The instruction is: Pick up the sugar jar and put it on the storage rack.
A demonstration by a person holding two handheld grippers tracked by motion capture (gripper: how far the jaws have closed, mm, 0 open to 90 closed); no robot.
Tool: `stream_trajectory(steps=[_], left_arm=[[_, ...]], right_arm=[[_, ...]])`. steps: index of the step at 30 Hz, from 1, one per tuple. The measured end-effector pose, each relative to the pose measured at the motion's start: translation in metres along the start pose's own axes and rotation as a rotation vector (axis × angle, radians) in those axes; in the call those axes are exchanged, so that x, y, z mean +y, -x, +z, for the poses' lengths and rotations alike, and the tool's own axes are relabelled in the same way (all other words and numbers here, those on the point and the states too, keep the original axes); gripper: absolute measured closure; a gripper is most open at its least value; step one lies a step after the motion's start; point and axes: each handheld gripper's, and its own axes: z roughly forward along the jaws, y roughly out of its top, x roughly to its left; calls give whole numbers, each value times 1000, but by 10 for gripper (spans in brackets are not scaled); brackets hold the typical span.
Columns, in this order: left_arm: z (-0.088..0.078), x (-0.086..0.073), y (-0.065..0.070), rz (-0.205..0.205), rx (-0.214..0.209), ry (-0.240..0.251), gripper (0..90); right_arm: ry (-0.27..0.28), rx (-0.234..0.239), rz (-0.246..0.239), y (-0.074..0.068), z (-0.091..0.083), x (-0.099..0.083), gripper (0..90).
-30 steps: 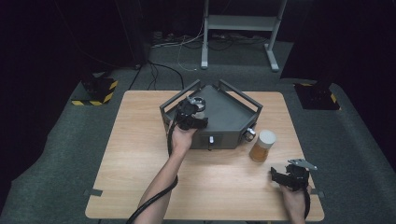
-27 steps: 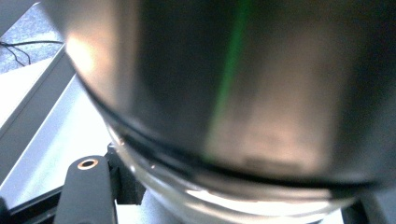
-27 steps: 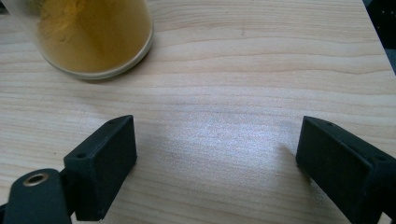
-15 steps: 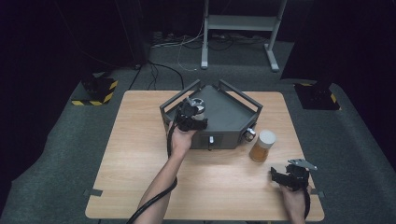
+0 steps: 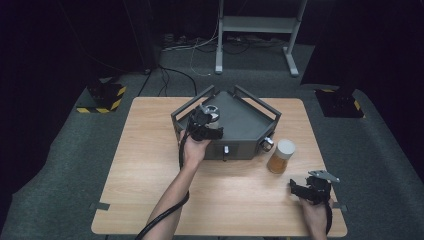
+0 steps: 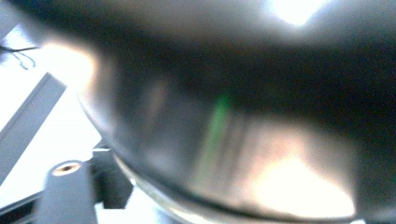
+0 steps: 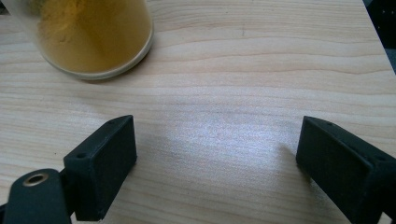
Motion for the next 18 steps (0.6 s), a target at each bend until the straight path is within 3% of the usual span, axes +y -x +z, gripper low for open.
stream_trajectory(steps=[6,18], left_arm=[[-10,-9,0,-5,17,10,65],[-38,-28,5,37,13,52,48]], right_arm=[[0,0,0,0,0,0,118],[-1,-1,0,0,0,0,118]])
